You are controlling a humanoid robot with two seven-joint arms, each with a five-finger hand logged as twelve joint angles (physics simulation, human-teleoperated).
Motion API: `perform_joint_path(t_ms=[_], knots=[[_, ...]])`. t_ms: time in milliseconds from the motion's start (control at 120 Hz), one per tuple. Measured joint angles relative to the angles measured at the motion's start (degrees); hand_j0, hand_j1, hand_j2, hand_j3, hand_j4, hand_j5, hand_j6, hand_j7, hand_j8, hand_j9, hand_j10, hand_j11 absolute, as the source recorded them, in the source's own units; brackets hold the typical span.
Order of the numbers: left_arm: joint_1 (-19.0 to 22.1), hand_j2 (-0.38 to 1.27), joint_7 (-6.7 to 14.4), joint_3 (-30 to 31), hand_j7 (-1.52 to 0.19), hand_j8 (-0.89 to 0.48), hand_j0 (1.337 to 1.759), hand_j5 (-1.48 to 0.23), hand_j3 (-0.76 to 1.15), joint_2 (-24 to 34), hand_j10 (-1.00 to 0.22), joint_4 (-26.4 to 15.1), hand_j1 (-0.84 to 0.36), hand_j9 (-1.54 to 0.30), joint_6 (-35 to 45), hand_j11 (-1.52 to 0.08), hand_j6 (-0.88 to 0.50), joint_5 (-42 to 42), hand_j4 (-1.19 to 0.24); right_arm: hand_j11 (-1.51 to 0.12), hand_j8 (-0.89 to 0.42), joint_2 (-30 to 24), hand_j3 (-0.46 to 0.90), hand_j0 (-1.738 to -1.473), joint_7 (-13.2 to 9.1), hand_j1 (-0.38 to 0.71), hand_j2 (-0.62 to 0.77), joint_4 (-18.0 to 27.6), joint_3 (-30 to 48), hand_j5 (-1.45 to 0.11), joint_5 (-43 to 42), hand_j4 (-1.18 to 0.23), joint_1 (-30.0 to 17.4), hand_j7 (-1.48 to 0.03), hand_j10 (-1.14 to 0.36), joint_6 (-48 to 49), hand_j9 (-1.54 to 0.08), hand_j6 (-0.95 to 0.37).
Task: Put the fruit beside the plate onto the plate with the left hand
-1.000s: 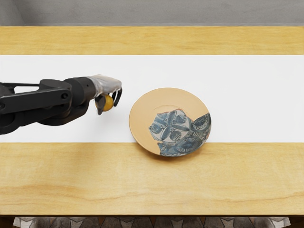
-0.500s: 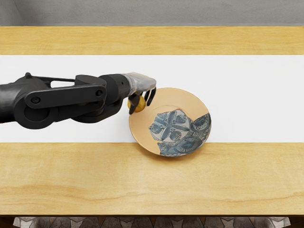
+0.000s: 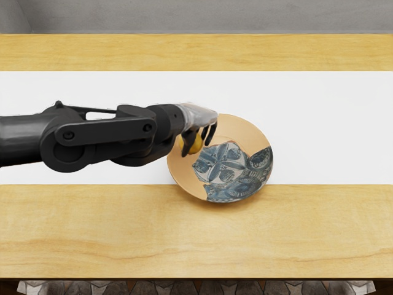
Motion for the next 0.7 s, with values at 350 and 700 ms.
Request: perform_joint_path(t_ms=[350, 700], knots=[[1.4, 0.7, 0.0, 0.5, -1.04, -0.44, 1.656, -1.06, 0.0, -1.1, -0.69, 0.7, -0.4, -1.01, -0.4, -1.02, -0.47, 0.0, -0.75, -0.03, -0.02, 0.0, 0.0, -1.658, 0.0, -0.32, 0.0, 0.0, 0.0, -0.03, 0.0, -0.02, 0.0, -0.03, -0.02, 0.0, -0.03, -0.02], [2.3, 0.15, 0.0, 0.0, -0.25, -0.13, 1.658, -0.25, 0.0, -2.1, -0.18, 1.1, 0.16, -0.24, 1.9, -0.25, -0.13, 0.1, -0.18, -0.03, -0.02, 0.0, 0.0, -1.658, 0.0, -0.32, 0.0, 0.0, 0.0, -0.03, 0.0, -0.02, 0.0, -0.03, -0.02, 0.0, -0.03, -0.02]])
